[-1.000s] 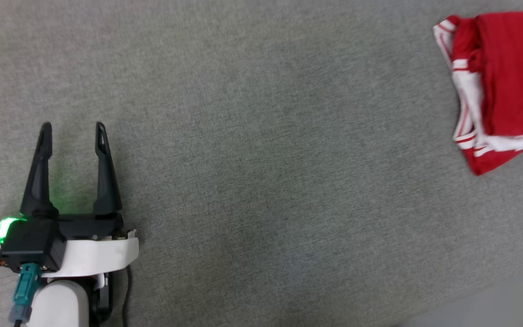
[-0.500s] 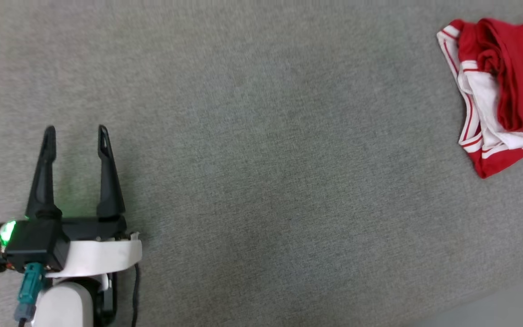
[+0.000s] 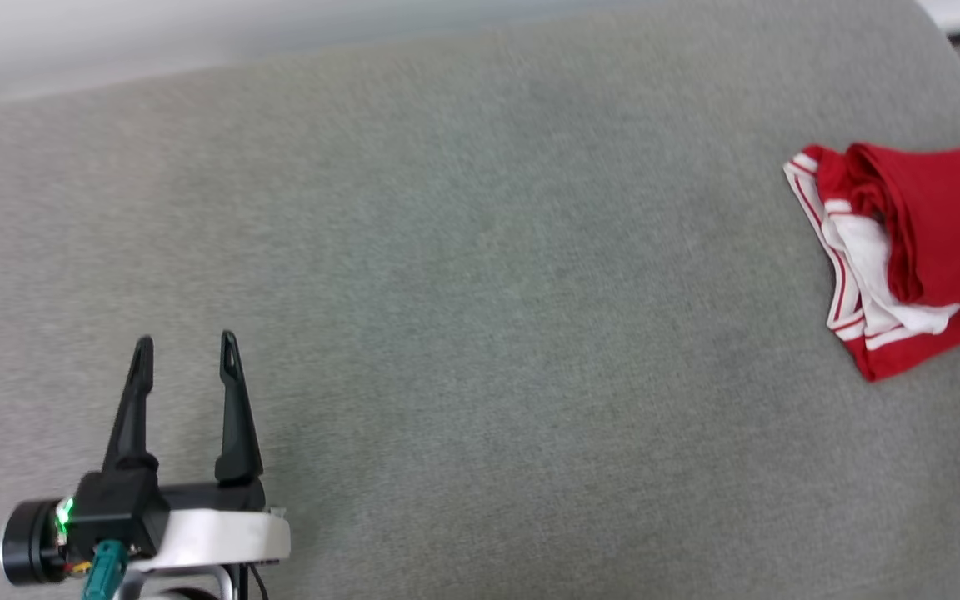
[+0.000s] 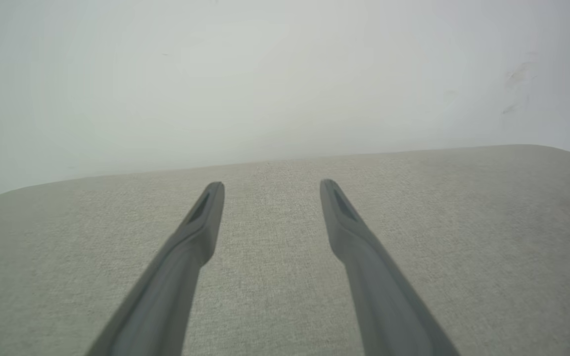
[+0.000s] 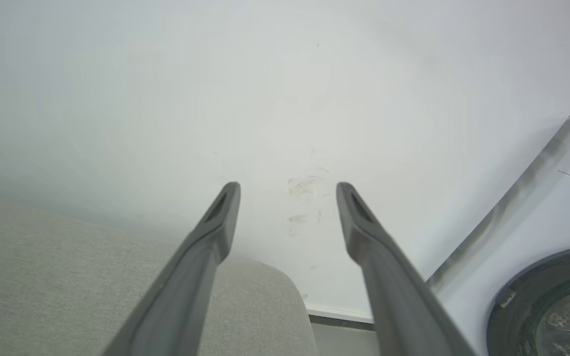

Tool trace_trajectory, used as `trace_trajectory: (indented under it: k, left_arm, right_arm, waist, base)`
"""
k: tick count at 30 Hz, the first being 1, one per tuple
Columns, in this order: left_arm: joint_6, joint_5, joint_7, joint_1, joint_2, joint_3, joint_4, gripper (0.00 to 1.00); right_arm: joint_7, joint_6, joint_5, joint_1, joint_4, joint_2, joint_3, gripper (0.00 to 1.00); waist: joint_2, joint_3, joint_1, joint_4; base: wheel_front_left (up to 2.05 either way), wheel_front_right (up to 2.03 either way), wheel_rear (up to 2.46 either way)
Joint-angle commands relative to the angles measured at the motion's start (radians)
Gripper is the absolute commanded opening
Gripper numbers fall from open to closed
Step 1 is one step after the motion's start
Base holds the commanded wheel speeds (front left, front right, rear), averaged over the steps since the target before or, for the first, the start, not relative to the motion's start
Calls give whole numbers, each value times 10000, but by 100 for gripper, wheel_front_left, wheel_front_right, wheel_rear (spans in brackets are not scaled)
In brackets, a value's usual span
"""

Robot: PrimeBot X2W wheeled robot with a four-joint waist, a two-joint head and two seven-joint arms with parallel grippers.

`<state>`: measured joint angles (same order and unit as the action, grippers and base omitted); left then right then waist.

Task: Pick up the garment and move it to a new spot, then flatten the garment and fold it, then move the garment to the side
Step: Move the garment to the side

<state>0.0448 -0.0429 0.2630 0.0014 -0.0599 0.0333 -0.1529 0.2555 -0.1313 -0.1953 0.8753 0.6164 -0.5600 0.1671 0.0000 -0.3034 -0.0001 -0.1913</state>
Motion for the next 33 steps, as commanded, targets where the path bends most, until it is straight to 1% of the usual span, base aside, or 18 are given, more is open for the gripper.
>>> trace_trajectory:
  k: [1, 3, 7, 11, 15, 18, 20, 25, 30, 33]
  left_arm:
    - [58, -69, 22, 209, 36, -33, 65, 100]
    - [106, -120, 22, 363, 56, -94, 119, 100]
    - [197, -206, 22, 611, 81, -164, 239, 100]
    - [259, -270, 22, 779, 96, -309, 376, 100]
    - [286, -359, 22, 886, 98, -423, 485, 100]
    - [318, -415, 22, 964, 98, -477, 548, 100]
    - [328, -456, 22, 1007, 99, -481, 578, 100]
    - [317, -520, 22, 1192, 101, -466, 700, 100]
    - [219, -634, 22, 1414, 101, -407, 851, 100]
    - [157, -666, 22, 1488, 100, -401, 927, 100]
  right_arm:
    - [71, 9, 266, -604, -567, 464, -286, 100]
    - [91, 9, 581, -1286, -1597, 997, -687, 100]
    - [87, 11, 991, -2888, -3624, 1968, -1065, 100]
    - [87, 11, 1106, -4416, -4882, 2798, -1219, 100]
    - [89, 9, 901, -5716, -5363, 3336, -1199, 100]
    - [89, 11, 671, -6557, -5462, 3623, -1230, 100]
    - [90, 8, 681, -7031, -5581, 3681, -1216, 100]
    - [90, 9, 464, -8215, -5829, 4260, -1665, 100]
    - [89, 9, 523, -9121, -6155, 4508, -1710, 100]
    - [91, 8, 511, -9398, -6248, 4581, -1700, 100]
  waist:
    - [0, 603, 1, 427]
    - [0, 841, 1, 588]
    - [0, 1243, 1, 900]
    - [0, 1577, 1, 1225]
    - [0, 1829, 1, 1473]
    - [0, 1984, 1, 1590]
    - [0, 2071, 1, 1637]
    - [0, 2273, 1, 1712]
    - [0, 2501, 1, 1682]
    - [0, 2605, 1, 1693]
  base:
    - [0, 0, 0]
    - [0, 0, 0]
    - [0, 0, 0]
    - [0, 0, 0]
    - [0, 0, 0]
    - [0, 0, 0]
    - [0, 0, 0]
    - [0, 0, 0]
    - [0, 0, 0]
    - [0, 0, 0]
